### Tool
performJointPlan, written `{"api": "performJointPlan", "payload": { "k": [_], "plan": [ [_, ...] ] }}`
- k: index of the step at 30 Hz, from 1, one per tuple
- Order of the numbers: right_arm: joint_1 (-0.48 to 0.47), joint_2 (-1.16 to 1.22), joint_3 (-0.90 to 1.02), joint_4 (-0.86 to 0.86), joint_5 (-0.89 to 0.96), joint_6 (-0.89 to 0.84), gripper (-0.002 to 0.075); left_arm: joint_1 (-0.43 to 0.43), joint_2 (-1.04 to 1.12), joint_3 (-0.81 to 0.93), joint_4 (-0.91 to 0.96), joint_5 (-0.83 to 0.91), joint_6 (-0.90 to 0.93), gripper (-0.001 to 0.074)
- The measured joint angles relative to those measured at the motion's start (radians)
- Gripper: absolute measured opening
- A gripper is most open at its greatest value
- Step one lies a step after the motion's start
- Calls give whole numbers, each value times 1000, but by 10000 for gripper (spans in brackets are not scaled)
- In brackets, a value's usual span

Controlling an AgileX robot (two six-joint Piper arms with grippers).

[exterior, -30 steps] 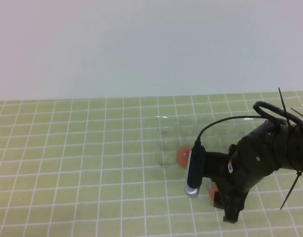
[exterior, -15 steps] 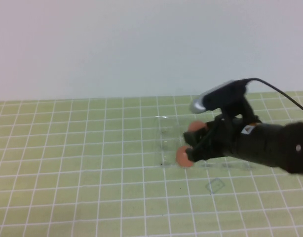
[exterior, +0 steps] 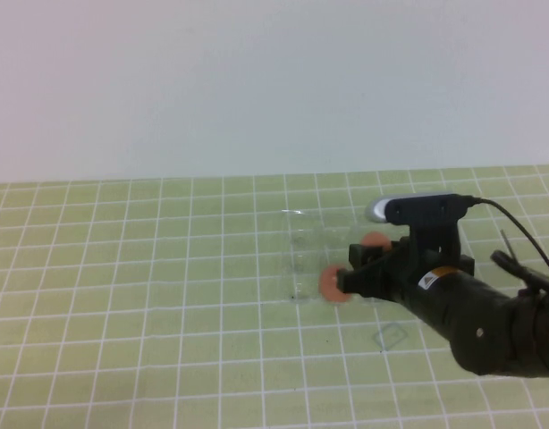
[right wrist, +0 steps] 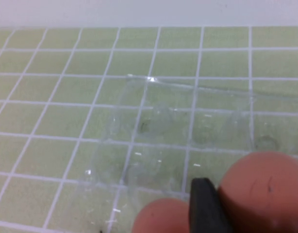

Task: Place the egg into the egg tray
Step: Place the egg in the egg tray

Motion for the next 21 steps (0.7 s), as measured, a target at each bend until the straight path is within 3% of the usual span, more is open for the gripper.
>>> {"api": "performJointPlan", "payload": {
  "k": [21],
  "plan": [
    [38,77,2,-35,-130,6,372,0,0,0,0,0,0,0]
  ]
}}
